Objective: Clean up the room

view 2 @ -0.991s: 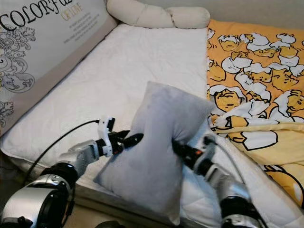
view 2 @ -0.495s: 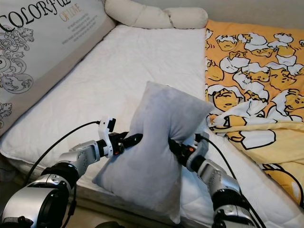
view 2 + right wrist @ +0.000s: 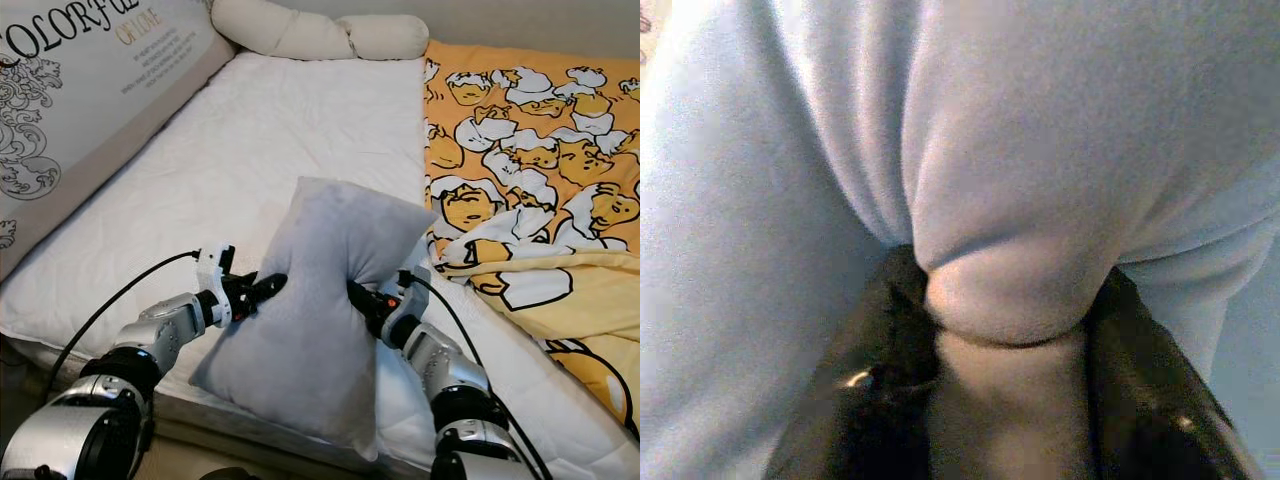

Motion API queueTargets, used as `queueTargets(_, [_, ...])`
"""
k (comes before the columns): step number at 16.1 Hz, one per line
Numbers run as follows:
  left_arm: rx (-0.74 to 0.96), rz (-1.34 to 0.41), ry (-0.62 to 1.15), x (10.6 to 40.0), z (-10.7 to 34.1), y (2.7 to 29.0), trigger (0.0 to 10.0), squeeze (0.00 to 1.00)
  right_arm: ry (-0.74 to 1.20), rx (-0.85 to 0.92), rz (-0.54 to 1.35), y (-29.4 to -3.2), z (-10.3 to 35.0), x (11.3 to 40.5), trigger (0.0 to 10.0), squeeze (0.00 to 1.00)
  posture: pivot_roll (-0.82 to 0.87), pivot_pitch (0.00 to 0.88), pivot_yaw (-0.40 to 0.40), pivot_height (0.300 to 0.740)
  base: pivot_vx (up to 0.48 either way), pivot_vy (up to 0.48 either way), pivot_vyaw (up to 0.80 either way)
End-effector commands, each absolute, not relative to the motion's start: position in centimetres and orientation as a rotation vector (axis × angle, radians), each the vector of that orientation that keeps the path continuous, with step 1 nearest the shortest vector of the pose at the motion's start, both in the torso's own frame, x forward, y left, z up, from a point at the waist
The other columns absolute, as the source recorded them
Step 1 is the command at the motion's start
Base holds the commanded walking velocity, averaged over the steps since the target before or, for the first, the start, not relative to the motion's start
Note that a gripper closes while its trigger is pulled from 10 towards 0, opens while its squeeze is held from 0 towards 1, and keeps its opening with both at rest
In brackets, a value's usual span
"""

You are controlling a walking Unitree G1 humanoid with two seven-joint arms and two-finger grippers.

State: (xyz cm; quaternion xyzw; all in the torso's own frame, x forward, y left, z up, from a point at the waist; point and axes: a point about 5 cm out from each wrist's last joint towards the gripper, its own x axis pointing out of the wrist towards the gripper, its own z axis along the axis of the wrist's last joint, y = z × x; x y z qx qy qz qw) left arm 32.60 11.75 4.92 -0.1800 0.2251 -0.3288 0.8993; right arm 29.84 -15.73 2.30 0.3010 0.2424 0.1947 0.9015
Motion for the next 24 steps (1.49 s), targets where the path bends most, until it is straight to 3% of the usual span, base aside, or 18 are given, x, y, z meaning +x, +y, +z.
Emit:
queueTargets(1, [-0.378, -0.679, 0.445, 32.8, 5.3, 11.5, 0.0, 0.00, 0.517, 0.598, 0.440, -14.3, 2.4, 30.0, 0.0, 0.00, 0.04, 0.000, 0.065, 0.740, 0.000, 0.000, 0.00])
queueTargets(7, [-0.376, -0.686, 0.335, 33.4, 7.8, 10.2, 0.0, 0.00, 0.340, 0.600, 0.412, -13.8, 5.5, 31.9, 0.0, 0.00, 0.05, 0.000, 0.064, 0.740, 0.000, 0.000, 0.00])
queueTargets(9, [-0.281, -0.698, 0.276, 33.4, 9.1, 9.8, 0.0, 0.00, 0.189, 0.576, 0.391, -13.9, 7.6, 32.5, 0.0, 0.00, 0.04, 0.000, 0.077, 0.740, 0.000, 0.000, 0.00])
queueTargets(15, [-0.193, -0.603, 0.136, 33.1, 11.2, 10.4, 0.0, 0.00, -0.005, 0.586, 0.291, -15.1, 10.0, 32.2, 0.0, 0.00, 0.05, 0.000, 0.058, 0.740, 0.000, 0.000, 0.00])
queueTargets(21, [-0.161, -0.560, 0.104, 33.4, 12.1, 11.0, 0.0, 0.00, 0.107, 0.487, 0.295, -14.6, 8.9, 31.2, 0.0, 0.00, 0.05, 0.000, 0.064, 0.740, 0.000, 0.000, 0.00])
queueTargets(23, [-0.226, -0.553, 0.117, 33.4, 11.8, 11.3, 0.0, 0.00, 0.321, 0.376, 0.312, -15.3, 6.2, 30.6, 0.0, 0.00, 0.04, 0.000, 0.072, 0.740, 0.000, 0.000, 0.00])
queueTargets(24, [-0.224, -0.586, 0.144, 33.6, 11.7, 11.3, 10.0, 0.05, 0.468, 0.324, 0.312, -16.1, 4.3, 29.9, 0.0, 0.00, 0.05, 0.000, 0.065, 0.740, 0.000, 0.000, 0.00])
